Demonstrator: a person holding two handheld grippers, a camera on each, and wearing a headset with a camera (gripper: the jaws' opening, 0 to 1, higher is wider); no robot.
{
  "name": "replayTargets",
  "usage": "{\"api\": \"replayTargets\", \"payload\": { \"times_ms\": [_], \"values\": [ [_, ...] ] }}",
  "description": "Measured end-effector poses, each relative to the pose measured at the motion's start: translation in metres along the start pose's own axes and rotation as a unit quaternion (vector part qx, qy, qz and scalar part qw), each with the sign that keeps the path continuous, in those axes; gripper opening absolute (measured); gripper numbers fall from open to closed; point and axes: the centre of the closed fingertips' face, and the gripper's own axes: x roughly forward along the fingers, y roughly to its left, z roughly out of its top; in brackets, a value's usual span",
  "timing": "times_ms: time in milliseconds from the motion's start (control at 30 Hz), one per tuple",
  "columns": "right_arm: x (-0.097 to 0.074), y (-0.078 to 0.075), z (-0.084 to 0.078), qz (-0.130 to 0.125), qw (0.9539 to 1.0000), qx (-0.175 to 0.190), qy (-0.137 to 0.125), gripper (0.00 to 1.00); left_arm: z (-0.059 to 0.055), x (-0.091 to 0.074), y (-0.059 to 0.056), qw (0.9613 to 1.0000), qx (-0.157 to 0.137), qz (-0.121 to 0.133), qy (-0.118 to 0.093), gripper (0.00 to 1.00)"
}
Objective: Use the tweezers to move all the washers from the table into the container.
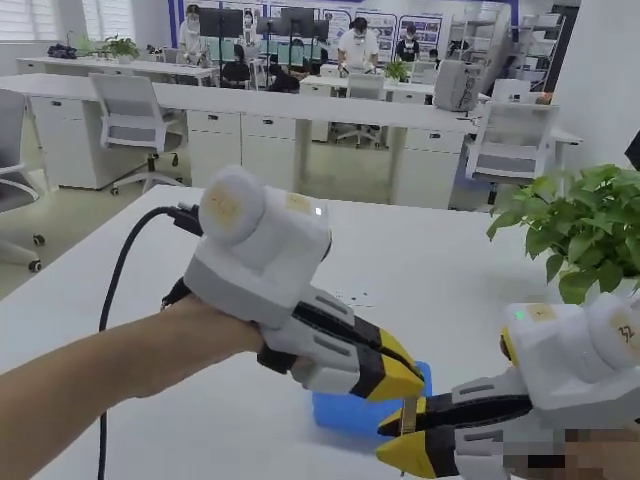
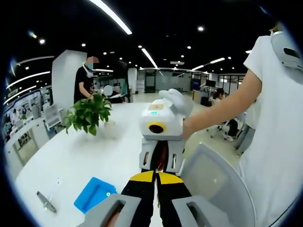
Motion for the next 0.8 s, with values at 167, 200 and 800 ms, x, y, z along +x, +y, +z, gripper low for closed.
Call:
{"api": "replayTargets", "payload": {
  "times_ms": [167, 200, 800],
  "values": [
    [0.002, -0.005, -0.006, -0.001, 1.0000, -0.007, 0.006, 0.07, -0.008, 0.000, 0.007, 0.9999, -0.004, 0.007, 0.009, 0.00],
    [0.002, -0.008, -0.010, -0.003, 0.9999, -0.008, 0.014, 0.07, -0.012, 0.000, 0.009, 0.9998, -0.001, 0.009, 0.016, 0.00],
    [0.015, -0.034, -0.049, -0.021, 0.9846, -0.105, 0.138, 0.03, -0.067, 0.005, 0.028, 0.9935, -0.009, 0.030, 0.109, 0.00]
  ]
}}
